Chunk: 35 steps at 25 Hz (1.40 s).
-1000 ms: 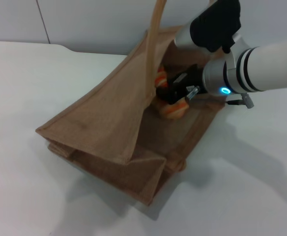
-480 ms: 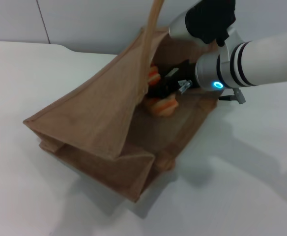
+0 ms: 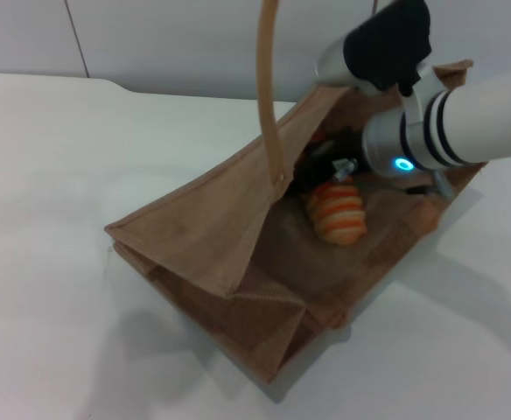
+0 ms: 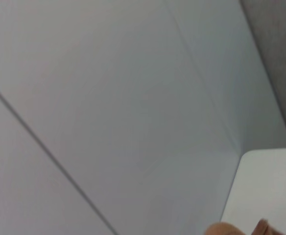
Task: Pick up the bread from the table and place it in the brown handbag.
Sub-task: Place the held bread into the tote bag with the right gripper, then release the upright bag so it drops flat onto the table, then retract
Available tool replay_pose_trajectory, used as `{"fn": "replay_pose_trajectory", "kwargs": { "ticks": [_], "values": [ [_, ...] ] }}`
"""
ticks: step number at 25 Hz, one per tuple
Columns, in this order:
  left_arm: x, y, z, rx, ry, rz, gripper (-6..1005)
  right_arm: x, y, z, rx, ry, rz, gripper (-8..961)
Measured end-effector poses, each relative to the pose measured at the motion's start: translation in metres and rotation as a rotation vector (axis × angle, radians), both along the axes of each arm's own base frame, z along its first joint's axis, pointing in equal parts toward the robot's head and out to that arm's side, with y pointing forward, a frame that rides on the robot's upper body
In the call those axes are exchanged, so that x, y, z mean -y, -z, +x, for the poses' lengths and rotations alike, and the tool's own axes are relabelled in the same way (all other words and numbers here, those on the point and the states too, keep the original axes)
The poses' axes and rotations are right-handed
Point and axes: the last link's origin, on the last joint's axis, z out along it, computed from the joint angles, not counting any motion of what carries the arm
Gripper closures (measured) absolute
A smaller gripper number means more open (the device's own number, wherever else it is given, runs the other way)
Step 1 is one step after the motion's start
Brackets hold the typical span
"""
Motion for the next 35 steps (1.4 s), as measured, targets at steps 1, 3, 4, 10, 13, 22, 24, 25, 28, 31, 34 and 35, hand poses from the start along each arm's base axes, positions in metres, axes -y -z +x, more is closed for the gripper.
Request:
{"fn": "replay_pose_trajectory", "kwargs": {
  "ticks": [1,3,4,10,13,22,24,25,28,31,34,35],
  "values": [
    [-0.001,-0.001,-0.003,-0.003,-0.009,0.008,877,0.001,-0.001,0.003,0.007,0.009,-0.007,104],
    [-0.004,-0.004,-0.011,-0.006,-0.035,0.03,877,0.0,-0.007,0.011,0.018,0.035,-0.009,74],
    [-0.004,-0.005,-0.014,-0.005,-0.043,0.035,877,0.0,-0.012,0.016,0.024,0.05,-0.007,59],
    [-0.01,-0.015,-0.038,0.018,-0.11,0.074,877,0.007,-0.043,0.041,0.044,0.125,0.035,59],
    [-0.015,-0.021,-0.051,0.036,-0.153,0.09,875,0.01,-0.061,0.047,0.057,0.146,0.069,59],
    [-0.024,-0.029,-0.08,0.082,-0.237,0.137,826,0.021,-0.087,0.057,0.08,0.176,0.123,59],
    [-0.027,-0.028,-0.09,0.098,-0.264,0.152,815,0.02,-0.094,0.063,0.102,0.193,0.145,59],
    [-0.029,-0.028,-0.095,0.107,-0.277,0.158,809,0.019,-0.097,0.067,0.115,0.203,0.159,59],
    [-0.033,-0.027,-0.107,0.132,-0.307,0.177,793,0.016,-0.108,0.078,0.16,0.225,0.228,59],
    [-0.037,-0.024,-0.117,0.154,-0.33,0.181,777,0.012,-0.118,0.083,0.174,0.215,0.308,59],
    [-0.038,-0.017,-0.123,0.187,-0.329,0.148,760,0.007,-0.124,0.084,0.15,0.196,0.374,59],
    [-0.038,-0.016,-0.124,0.193,-0.326,0.142,754,0.006,-0.126,0.084,0.138,0.192,0.394,59]
  ]
}}
